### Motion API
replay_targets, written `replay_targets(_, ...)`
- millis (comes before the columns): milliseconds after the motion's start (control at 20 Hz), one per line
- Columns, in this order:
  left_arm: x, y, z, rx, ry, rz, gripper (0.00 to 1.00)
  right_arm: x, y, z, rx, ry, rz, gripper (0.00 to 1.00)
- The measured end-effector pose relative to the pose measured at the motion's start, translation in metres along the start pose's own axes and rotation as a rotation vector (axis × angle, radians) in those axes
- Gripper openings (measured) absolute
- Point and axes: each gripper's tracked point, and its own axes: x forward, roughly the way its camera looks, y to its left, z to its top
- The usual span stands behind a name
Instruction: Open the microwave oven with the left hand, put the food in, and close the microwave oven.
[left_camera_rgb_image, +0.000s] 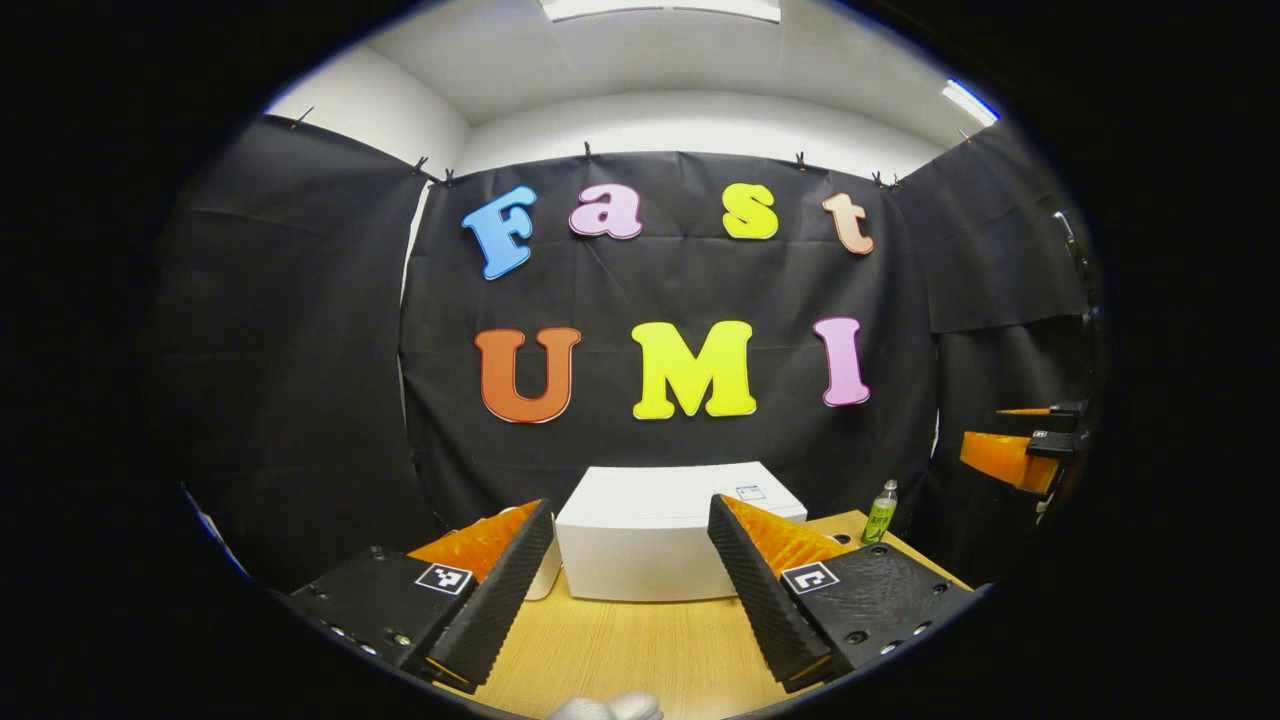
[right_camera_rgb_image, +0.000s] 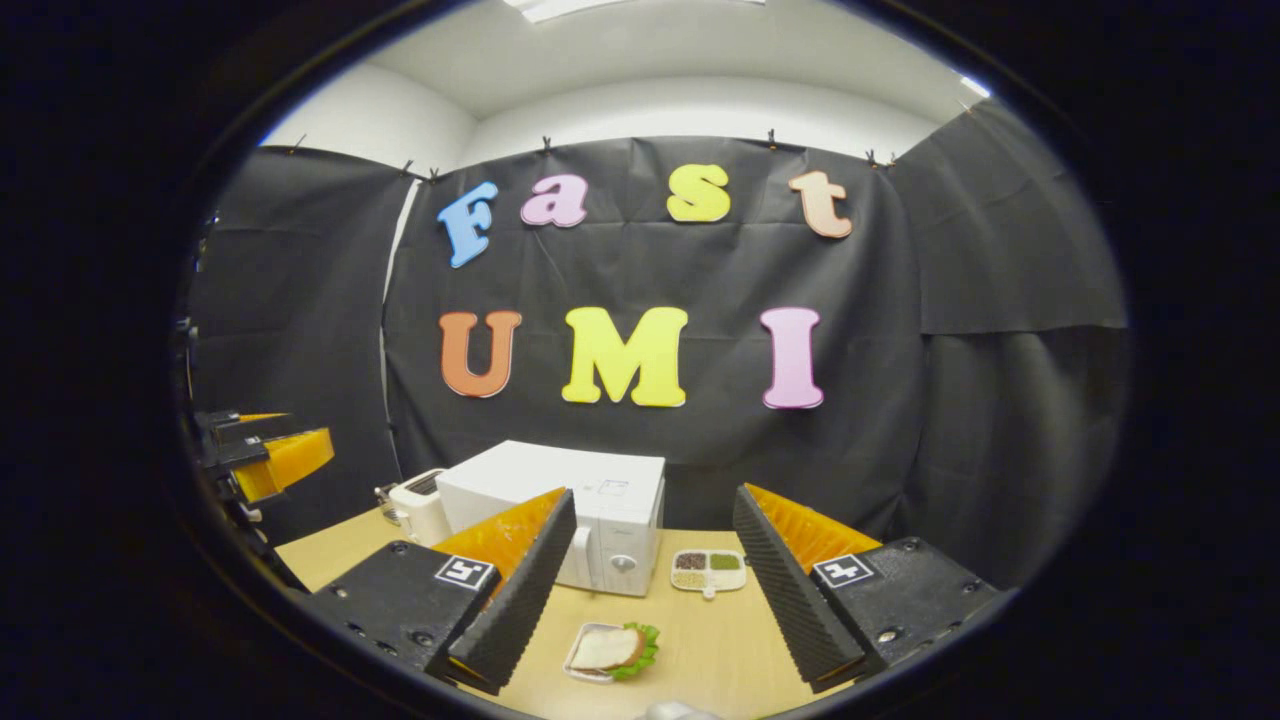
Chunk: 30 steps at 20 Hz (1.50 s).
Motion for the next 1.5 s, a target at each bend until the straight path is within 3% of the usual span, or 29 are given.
replay_targets(100, 0.003, -0.001, 0.000, 0.001, -0.005, -0.002, 0.96, 0.001, -0.002, -0.002, 0.000, 0.005, -0.007, 0.92)
replay_targets(150, 0.005, -0.002, 0.000, 0.004, -0.009, -0.004, 0.96, 0.001, -0.004, -0.002, 0.001, 0.005, -0.009, 1.00)
replay_targets(200, 0.007, -0.004, -0.004, 0.006, -0.005, -0.007, 0.96, 0.001, -0.005, -0.003, 0.003, 0.009, -0.013, 0.92)
replay_targets(250, 0.010, -0.007, -0.006, 0.006, -0.008, -0.015, 0.96, 0.002, -0.007, -0.003, 0.009, 0.010, -0.015, 1.00)
replay_targets(300, 0.013, -0.010, -0.007, 0.007, -0.020, -0.019, 0.96, 0.002, -0.009, -0.003, 0.015, 0.009, -0.015, 0.92)
replay_targets(450, 0.030, -0.025, -0.024, 0.016, -0.020, -0.050, 0.96, -0.001, -0.024, 0.002, 0.018, 0.010, -0.042, 0.92)
replay_targets(500, 0.036, -0.033, -0.033, 0.014, -0.013, -0.062, 0.96, -0.002, -0.030, 0.003, 0.018, 0.009, -0.055, 1.00)
replay_targets(550, 0.044, -0.042, -0.041, 0.012, -0.012, -0.076, 0.96, -0.005, -0.035, 0.006, 0.018, 0.011, -0.066, 0.92)
replay_targets(700, 0.070, -0.076, -0.070, -0.022, 0.002, -0.126, 0.96, -0.013, -0.050, 0.013, 0.016, 0.009, -0.099, 0.92)
replay_targets(750, 0.079, -0.090, -0.081, -0.032, 0.019, -0.148, 0.96, -0.016, -0.056, 0.016, 0.012, 0.010, -0.114, 1.00)
replay_targets(850, 0.102, -0.119, -0.102, -0.060, 0.014, -0.207, 0.96, -0.020, -0.067, 0.017, -0.001, 0.024, -0.137, 1.00)
replay_targets(900, 0.114, -0.130, -0.115, -0.057, 0.022, -0.224, 0.96, -0.024, -0.073, 0.017, -0.009, 0.031, -0.153, 0.92)
replay_targets(1050, 0.150, -0.155, -0.158, -0.031, 0.065, -0.250, 0.96, -0.031, -0.090, 0.017, -0.017, 0.050, -0.200, 0.92)
replay_targets(1100, 0.162, -0.161, -0.175, -0.023, 0.095, -0.253, 0.96, -0.033, -0.096, 0.015, -0.016, 0.060, -0.217, 0.92)
replay_targets(1150, 0.174, -0.164, -0.187, -0.016, 0.112, -0.248, 0.96, -0.034, -0.101, 0.012, -0.019, 0.073, -0.234, 1.00)
replay_targets(1200, 0.187, -0.166, -0.199, -0.012, 0.128, -0.241, 0.96, -0.036, -0.106, 0.007, -0.023, 0.087, -0.250, 0.92)
replay_targets(1400, 0.228, -0.177, -0.245, -0.003, 0.183, -0.218, 0.96, -0.041, -0.121, -0.006, -0.020, 0.128, -0.300, 0.92)
replay_targets(1500, 0.239, -0.183, -0.256, 0.025, 0.183, -0.224, 0.88, -0.044, -0.127, -0.017, -0.004, 0.153, -0.326, 0.92)
